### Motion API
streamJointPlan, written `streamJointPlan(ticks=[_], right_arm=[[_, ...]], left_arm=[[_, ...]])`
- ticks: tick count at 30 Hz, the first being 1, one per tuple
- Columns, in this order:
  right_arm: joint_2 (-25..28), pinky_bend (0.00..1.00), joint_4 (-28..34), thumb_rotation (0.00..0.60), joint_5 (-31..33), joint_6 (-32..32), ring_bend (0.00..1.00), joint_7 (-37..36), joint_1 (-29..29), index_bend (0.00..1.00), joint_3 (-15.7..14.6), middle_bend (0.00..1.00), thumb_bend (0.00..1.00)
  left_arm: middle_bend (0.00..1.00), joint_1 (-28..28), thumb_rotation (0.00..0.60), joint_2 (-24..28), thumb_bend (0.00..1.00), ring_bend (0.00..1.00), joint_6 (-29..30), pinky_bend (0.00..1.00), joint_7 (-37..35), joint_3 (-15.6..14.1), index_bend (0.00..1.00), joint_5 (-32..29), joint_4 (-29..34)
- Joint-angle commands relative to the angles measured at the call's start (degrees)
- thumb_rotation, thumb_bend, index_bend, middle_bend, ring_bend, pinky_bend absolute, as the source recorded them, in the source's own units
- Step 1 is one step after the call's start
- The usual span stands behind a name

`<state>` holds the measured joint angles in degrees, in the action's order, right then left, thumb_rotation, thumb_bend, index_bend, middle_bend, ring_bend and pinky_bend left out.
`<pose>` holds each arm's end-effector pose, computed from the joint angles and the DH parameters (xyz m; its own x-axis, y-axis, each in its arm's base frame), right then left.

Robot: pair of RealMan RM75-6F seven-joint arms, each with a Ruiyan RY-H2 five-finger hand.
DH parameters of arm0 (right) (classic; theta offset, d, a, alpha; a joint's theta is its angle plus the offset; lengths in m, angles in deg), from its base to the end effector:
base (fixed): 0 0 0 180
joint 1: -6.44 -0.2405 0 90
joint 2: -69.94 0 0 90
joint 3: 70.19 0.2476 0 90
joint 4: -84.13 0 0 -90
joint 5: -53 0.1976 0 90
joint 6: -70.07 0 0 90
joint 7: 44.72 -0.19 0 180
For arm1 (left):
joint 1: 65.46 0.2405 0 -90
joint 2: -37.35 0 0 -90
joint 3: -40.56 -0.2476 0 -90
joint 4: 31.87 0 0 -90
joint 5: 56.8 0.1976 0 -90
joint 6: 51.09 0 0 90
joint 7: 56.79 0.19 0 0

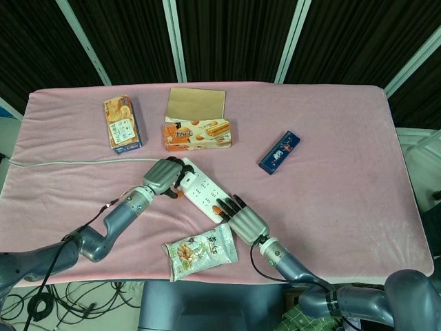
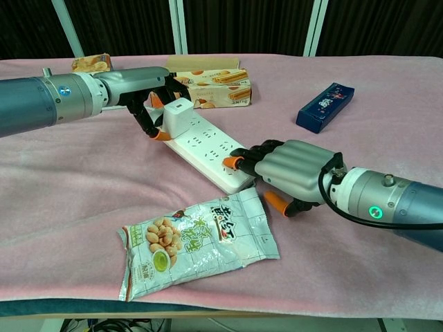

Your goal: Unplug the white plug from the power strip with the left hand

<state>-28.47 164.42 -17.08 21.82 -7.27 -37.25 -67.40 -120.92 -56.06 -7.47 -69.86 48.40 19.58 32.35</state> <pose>-0.1157 -0.3155 -0.1119 0.7577 -0.2141 0.6165 -0.5764 -0.6627 0.4782 -0.0930 0.4270 -0.0524 0.3690 0.3824 0.8471 0.8536 -0.5001 -0.1461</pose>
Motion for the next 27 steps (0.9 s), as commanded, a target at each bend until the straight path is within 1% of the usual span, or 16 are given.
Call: streamJointPlan(ticks=[1, 4, 9, 16, 27], right_arm=[[0.10, 0.06, 0.13, 0.600, 0.12, -0.06, 0.07, 0.12, -0.06, 0.05, -0.05, 0.06, 0.62], [0.15, 0.06, 0.27, 0.600, 0.31, -0.03, 0.07, 0.17, -0.11, 0.05, -0.15, 0.06, 0.62], [0.30, 0.06, 0.44, 0.600, 0.45, 0.04, 0.07, 0.50, -0.29, 0.05, -0.41, 0.06, 0.62], [0.43, 0.06, 0.66, 0.600, 0.71, 0.22, 0.07, 0.70, -0.56, 0.06, -0.67, 0.07, 0.62], [0.95, 0.06, 1.41, 0.600, 0.98, -0.07, 0.08, 1.39, -0.96, 0.06, -0.78, 0.08, 0.62]], left_arm=[[0.68, 0.57, 0.600, -0.22, 0.64, 0.25, 2.35, 0.23, -1.09, 0.69, 0.69, 0.88, 0.40], [0.68, 1.16, 0.600, -0.93, 0.64, 0.26, 3.70, 0.23, -2.92, 0.97, 0.69, 1.31, 0.25], [0.68, 1.38, 0.600, -1.41, 0.64, 0.26, 4.29, 0.23, -6.38, 1.69, 0.70, 1.68, 0.22], [0.69, 1.34, 0.600, -1.53, 0.64, 0.26, 5.79, 0.23, -7.44, 2.32, 0.70, 2.76, 0.67], [0.69, 1.37, 0.600, -1.07, 0.64, 0.26, 4.82, 0.23, -6.97, 2.01, 0.70, 2.75, 1.20]])
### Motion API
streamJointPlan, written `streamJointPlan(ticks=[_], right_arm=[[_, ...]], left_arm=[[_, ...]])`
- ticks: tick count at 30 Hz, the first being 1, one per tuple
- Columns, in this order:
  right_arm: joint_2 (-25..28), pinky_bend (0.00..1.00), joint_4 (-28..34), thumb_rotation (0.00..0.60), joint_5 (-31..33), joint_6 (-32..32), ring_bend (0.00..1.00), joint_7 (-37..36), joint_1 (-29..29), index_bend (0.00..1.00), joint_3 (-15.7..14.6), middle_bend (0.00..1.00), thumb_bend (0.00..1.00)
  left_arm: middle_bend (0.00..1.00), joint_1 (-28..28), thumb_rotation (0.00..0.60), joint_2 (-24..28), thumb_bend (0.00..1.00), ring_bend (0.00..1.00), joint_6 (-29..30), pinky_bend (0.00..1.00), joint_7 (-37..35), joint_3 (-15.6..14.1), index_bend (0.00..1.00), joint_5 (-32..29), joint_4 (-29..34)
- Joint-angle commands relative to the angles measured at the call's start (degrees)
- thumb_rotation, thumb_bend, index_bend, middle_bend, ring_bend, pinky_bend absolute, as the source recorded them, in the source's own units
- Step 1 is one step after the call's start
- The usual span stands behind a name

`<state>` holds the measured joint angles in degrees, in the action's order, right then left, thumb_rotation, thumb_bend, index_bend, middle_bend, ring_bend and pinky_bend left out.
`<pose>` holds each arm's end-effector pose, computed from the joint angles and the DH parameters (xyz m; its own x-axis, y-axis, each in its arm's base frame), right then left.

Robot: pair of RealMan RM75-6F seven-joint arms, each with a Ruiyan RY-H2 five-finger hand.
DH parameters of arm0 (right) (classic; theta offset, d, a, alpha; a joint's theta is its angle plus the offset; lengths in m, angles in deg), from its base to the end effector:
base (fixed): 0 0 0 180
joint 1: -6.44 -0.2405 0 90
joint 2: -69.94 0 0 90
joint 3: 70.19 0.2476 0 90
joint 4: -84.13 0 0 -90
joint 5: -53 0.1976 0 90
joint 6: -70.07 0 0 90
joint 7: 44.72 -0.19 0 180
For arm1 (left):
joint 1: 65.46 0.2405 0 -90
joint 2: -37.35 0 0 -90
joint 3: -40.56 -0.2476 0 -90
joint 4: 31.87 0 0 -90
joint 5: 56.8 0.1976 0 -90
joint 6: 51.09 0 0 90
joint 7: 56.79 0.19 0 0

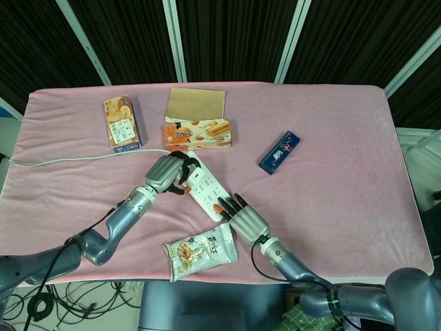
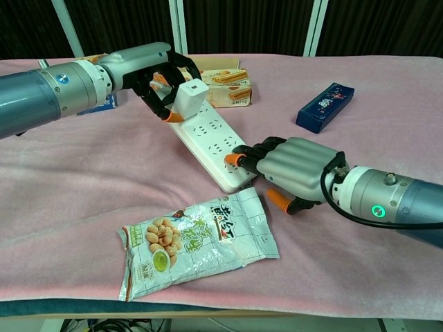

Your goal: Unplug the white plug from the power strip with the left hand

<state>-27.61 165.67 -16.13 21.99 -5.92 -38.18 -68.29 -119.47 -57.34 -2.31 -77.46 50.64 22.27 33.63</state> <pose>-0.1146 -0.3132 -0.1112 0.7753 -0.2075 0.5965 -0.5535 -0.6781 0.4835 -0.0739 0.4210 -0.0454 0.1910 0.3911 0.9003 0.8733 -0.4865 0.0261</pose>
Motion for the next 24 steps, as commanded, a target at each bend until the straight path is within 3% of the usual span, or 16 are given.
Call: streamJointPlan(ticks=[1, 15, 24], right_arm=[[0.18, 0.06, 0.21, 0.600, 0.00, -0.33, 0.08, 0.15, -0.07, 0.07, 0.12, 0.08, 0.62], [0.54, 0.06, 0.53, 0.600, 1.62, 0.15, 0.09, 1.90, -0.66, 0.07, -0.35, 0.09, 0.62], [0.67, 0.06, 0.66, 0.600, 2.02, -0.12, 0.09, 2.33, -0.88, 0.07, -0.50, 0.09, 0.62]], left_arm=[[0.69, -0.09, 0.600, 0.23, 0.64, 0.26, -0.37, 0.23, 0.88, -0.29, 0.70, 0.12, -0.16], [0.69, 1.04, 0.600, -1.75, 0.64, 0.26, 4.94, 0.23, -2.88, 0.49, 0.70, 2.36, -1.18], [0.69, 1.45, 0.600, -0.93, 0.64, 0.26, 3.24, 0.23, -5.95, 1.13, 0.70, 0.66, 0.13]])
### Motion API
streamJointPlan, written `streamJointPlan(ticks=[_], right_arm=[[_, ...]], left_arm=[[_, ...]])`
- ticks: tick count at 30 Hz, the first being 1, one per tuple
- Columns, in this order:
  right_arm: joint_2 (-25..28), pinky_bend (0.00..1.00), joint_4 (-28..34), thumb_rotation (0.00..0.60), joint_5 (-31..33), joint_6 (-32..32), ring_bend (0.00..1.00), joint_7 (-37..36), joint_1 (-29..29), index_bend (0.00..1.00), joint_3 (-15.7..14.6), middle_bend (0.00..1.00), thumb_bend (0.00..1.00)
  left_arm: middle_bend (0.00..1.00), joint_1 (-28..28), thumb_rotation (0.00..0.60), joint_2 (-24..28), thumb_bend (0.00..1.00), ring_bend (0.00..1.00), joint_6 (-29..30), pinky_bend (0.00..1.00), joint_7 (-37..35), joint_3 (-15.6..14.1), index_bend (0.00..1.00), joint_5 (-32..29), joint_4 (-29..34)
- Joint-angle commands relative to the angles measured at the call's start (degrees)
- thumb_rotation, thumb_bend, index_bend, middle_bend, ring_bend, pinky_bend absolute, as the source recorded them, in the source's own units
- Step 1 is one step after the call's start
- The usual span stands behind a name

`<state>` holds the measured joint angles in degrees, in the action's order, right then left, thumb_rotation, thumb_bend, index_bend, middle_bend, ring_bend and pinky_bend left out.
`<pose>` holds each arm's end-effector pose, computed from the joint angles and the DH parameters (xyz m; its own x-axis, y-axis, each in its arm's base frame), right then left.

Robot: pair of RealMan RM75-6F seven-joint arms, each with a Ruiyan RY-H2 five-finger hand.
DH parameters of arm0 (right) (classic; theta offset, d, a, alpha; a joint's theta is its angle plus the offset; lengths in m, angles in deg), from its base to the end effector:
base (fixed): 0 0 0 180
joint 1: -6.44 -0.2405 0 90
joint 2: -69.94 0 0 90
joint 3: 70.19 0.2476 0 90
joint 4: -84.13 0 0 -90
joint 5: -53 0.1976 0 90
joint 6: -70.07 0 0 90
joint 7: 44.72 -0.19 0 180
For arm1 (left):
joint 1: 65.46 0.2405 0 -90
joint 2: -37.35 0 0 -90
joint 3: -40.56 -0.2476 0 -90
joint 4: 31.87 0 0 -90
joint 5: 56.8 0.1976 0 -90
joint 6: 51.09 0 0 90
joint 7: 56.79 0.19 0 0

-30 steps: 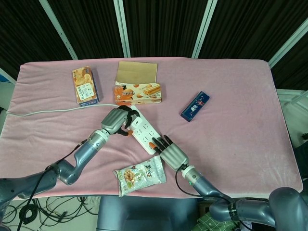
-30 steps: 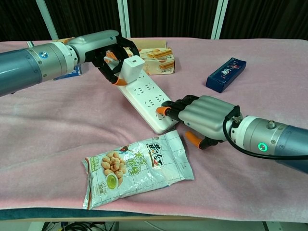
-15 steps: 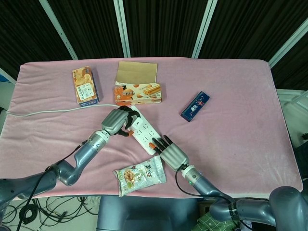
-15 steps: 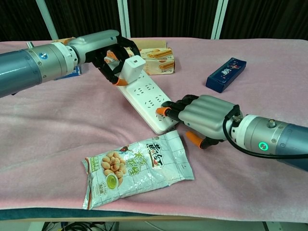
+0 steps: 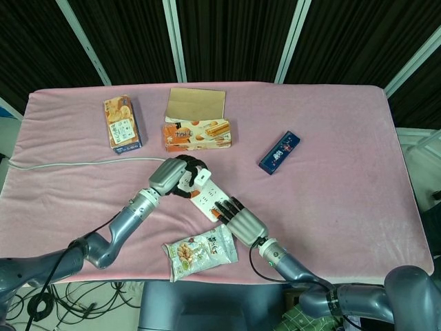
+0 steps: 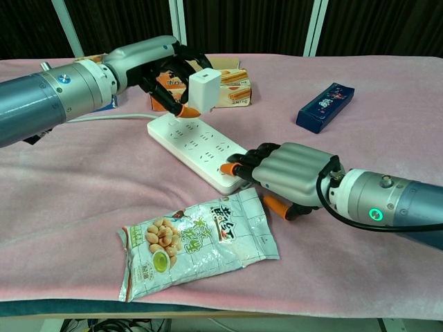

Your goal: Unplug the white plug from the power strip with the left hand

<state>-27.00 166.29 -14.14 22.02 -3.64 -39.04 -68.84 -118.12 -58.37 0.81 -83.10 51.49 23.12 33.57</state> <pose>-0.1166 -0.3148 -0.1100 0.7966 -0.1992 0.5708 -0.5317 -0.6801 0.5047 -0.0717 0.4184 -0.0410 0.0621 0.4047 0.9123 0.8797 -0.4540 0.1415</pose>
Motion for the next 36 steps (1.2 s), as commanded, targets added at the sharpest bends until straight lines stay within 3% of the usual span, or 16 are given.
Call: streamJointPlan(ticks=[1, 6, 17, 24, 29, 36], right_arm=[[0.09, 0.06, 0.09, 0.600, 0.05, -0.27, 0.09, 0.06, -0.03, 0.07, 0.09, 0.09, 0.62], [0.52, 0.06, 0.56, 0.600, 0.19, -1.48, 0.09, -0.74, 0.10, 0.07, 0.99, 0.09, 0.62], [3.93, 0.07, 4.42, 0.600, -1.34, -5.51, 0.09, -6.85, 0.90, 0.07, 4.54, 0.09, 0.61], [7.96, 0.06, 6.98, 0.600, -1.87, -7.95, 0.09, -9.88, 2.03, 0.06, 6.13, 0.08, 0.60], [11.76, 0.06, 6.81, 0.600, -1.30, -9.41, 0.08, -11.20, 3.70, 0.05, 6.07, 0.08, 0.55], [17.38, 0.07, 4.28, 0.600, -1.13, -12.37, 0.07, -16.84, 7.67, 0.05, 5.85, 0.07, 0.47]], left_arm=[[0.69, 0.13, 0.600, 0.09, 0.64, 0.26, 0.41, 0.23, -0.38, 0.41, 0.70, -0.13, 0.20], [0.69, 0.09, 0.600, 0.70, 0.64, 0.26, 2.09, 0.23, 0.78, 0.48, 0.70, 1.30, 0.18], [0.69, 0.53, 0.600, 6.81, 0.64, 0.26, 0.70, 0.23, 13.31, -1.11, 0.70, 1.03, 5.10], [0.69, 1.70, 0.600, 10.12, 0.64, 0.26, -0.06, 0.23, 14.38, -1.61, 0.70, -0.09, 9.02], [0.69, 2.73, 0.600, 13.83, 0.64, 0.26, -0.56, 0.23, 17.83, -3.33, 0.70, 0.38, 11.40], [0.69, 6.33, 0.600, 19.38, 0.64, 0.26, -0.10, 0.23, 24.65, -8.08, 0.70, 1.37, 13.42]])
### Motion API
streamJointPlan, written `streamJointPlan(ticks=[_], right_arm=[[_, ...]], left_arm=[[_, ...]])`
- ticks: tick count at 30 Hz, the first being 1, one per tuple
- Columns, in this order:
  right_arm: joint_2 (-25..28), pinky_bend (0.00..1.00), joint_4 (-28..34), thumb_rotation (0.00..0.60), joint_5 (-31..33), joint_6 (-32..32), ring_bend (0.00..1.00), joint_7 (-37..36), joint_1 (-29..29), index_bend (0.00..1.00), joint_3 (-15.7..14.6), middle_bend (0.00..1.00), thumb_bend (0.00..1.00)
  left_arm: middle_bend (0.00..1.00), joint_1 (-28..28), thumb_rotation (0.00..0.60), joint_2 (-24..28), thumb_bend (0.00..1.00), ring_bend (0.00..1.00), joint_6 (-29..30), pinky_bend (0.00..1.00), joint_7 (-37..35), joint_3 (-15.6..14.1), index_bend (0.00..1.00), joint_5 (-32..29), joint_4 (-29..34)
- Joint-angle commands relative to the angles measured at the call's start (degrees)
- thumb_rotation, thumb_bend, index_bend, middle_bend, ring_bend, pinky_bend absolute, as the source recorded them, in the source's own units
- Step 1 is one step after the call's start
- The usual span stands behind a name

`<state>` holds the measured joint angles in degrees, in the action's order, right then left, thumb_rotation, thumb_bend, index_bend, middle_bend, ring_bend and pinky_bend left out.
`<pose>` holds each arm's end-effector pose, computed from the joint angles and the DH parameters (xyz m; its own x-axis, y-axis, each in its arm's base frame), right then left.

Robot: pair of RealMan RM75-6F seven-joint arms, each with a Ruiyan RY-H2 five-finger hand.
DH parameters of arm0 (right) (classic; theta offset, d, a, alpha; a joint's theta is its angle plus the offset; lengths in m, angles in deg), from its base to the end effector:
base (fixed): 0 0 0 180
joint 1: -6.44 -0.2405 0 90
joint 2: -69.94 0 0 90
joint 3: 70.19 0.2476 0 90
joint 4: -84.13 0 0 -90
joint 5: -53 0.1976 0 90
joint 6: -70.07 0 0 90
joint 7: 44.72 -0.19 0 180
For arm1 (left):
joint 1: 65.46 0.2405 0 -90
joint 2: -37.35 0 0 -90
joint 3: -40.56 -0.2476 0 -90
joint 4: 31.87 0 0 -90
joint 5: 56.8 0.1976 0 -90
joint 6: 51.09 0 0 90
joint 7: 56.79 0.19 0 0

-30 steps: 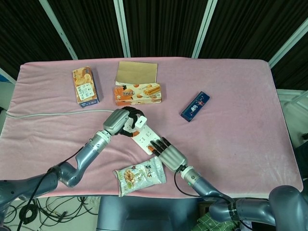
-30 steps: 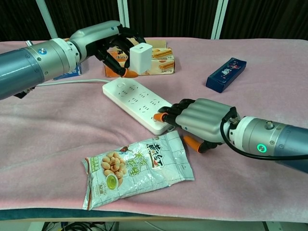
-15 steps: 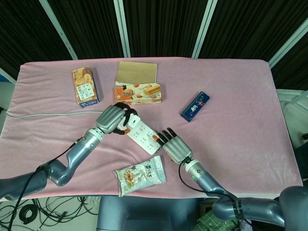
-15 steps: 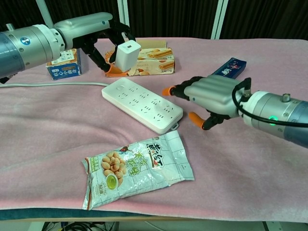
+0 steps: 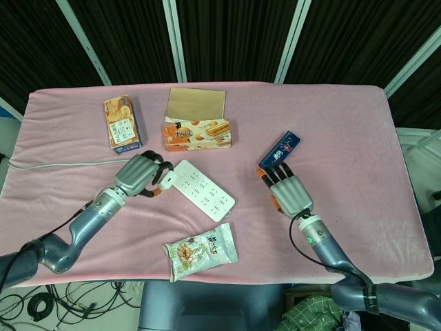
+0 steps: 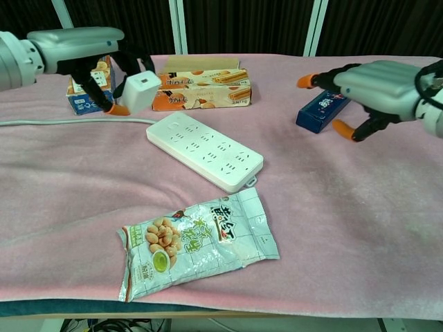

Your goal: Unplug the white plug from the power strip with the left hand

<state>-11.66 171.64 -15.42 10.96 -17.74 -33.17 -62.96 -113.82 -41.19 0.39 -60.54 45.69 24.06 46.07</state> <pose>-0.1553 -0.3715 0.0193 0.6251 -0.1224 0.7709 -0.7418 -0.4007 0.5378 -0.1279 0.4048 0.0235 0.5099 0.2233 0.8307 0.7705 -0.5480 -0.3256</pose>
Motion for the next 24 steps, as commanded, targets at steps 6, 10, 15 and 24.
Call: streamJointPlan(ticks=[6, 10, 15, 24], right_arm=[[5.93, 0.07, -3.49, 0.600, -1.79, -4.38, 0.07, -9.54, 5.80, 0.03, -0.82, 0.06, 0.33], [7.44, 0.07, -5.50, 0.600, -3.23, -6.35, 0.06, -12.66, 8.42, 0.03, -1.96, 0.04, 0.31], [7.81, 0.07, -8.77, 0.600, -4.63, -8.54, 0.06, -16.84, 11.24, 0.03, -2.75, 0.04, 0.31], [8.59, 0.07, -11.75, 0.600, -6.65, -10.78, 0.05, -20.75, 13.99, 0.01, -3.32, 0.03, 0.25]], left_arm=[[0.69, 6.05, 0.600, 4.86, 0.64, 0.26, 1.05, 0.23, 3.02, -6.63, 0.69, 1.55, 0.18], [0.68, 8.06, 0.600, 5.14, 0.64, 0.26, 1.07, 0.23, 3.79, -8.62, 0.68, 1.87, -1.48], [0.67, 9.47, 0.600, 4.54, 0.64, 0.25, 1.20, 0.22, 7.26, -10.29, 0.66, 3.05, -3.94], [0.27, 10.42, 0.600, 3.71, 0.23, 0.02, -0.79, 0.09, 13.98, -10.91, 0.24, 1.62, -5.06]])
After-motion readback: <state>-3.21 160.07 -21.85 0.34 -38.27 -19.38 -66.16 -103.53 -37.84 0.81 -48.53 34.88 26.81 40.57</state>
